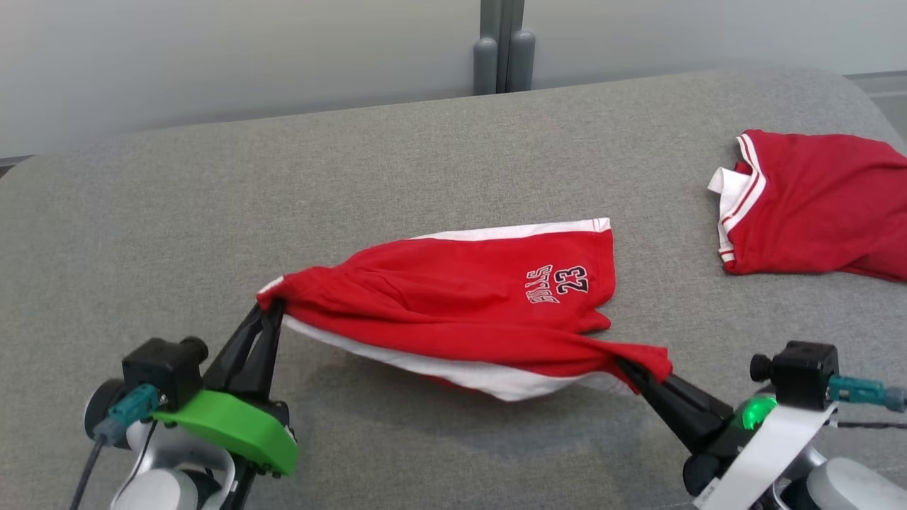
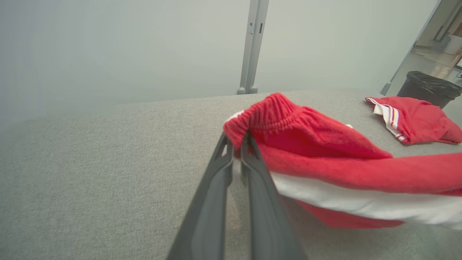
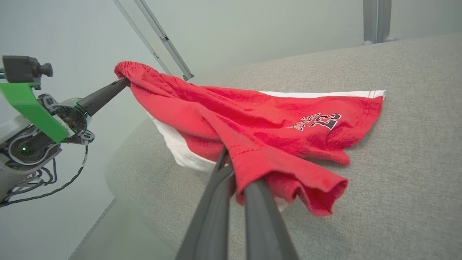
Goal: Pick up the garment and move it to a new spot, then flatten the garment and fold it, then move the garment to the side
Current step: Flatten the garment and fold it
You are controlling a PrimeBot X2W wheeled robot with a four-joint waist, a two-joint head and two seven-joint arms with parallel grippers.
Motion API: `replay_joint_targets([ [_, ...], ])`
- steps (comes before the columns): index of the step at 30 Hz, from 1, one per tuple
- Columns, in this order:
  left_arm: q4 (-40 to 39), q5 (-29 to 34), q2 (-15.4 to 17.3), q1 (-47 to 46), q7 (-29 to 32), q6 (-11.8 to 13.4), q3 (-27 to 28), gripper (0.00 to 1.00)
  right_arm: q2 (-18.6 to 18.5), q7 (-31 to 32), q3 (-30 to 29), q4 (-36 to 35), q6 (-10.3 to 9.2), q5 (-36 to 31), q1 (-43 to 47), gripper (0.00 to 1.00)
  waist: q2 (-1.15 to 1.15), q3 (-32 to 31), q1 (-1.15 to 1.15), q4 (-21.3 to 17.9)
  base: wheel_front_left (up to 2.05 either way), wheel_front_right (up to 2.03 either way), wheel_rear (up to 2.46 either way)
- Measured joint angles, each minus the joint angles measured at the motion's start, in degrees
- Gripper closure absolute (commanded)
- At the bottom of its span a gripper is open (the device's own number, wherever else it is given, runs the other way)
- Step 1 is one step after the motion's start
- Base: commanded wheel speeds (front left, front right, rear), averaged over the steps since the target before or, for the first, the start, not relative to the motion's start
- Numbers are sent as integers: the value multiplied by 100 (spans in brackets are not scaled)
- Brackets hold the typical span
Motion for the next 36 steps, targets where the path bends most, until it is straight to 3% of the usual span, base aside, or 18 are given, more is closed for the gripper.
replay_joint_targets([
  [6, 98, 146, 255, -1267, 544, -345, -74, 100, -104, 193, 67, 32, 0, 213, -1292, 100, 0, 339, 0, -57, 0, 0, 0],
  [10, 687, 129, 308, -2644, 975, -677, -53, 100, -163, 505, 191, 401, -1, 564, -2632, 100, 0, 703, 0, -88, 0, 0, 0],
  [16, 2041, -131, 162, -4836, 1562, -979, -55, 100, -243, 1039, 547, 1070, 0, 918, -4950, 100, 0, 1370, 0, -118, 0, 0, 0],
  [22, 3320, -416, -143, -6907, 1841, -1077, -55, 100, -225, 1166, 706, 1970, 1, 1044, -7105, 100, 0, 2109, 1, -116, 0, 0, 0],
  [27, 4039, -535, -386, -8008, 1526, -1083, 141, 100, -99, 925, 693, 2698, 5, 962, -8374, 100, 0, 2582, 1, -103, 0, 0, 0],
  [31, 4585, -470, -545, -8781, 703, -1104, 296, 100, 110, 55, 645, 3290, 13, 645, -9291, 100, 0, 2992, 1, -87, 0, 0, 0],
  [36, 5383, -866, -864, -8593, 889, -1124, 46, 100, 277, 174, 1256, 3843, 7, 1098, -9046, 100, 0, 3294, 2, -37, 0, 0, 0],
])
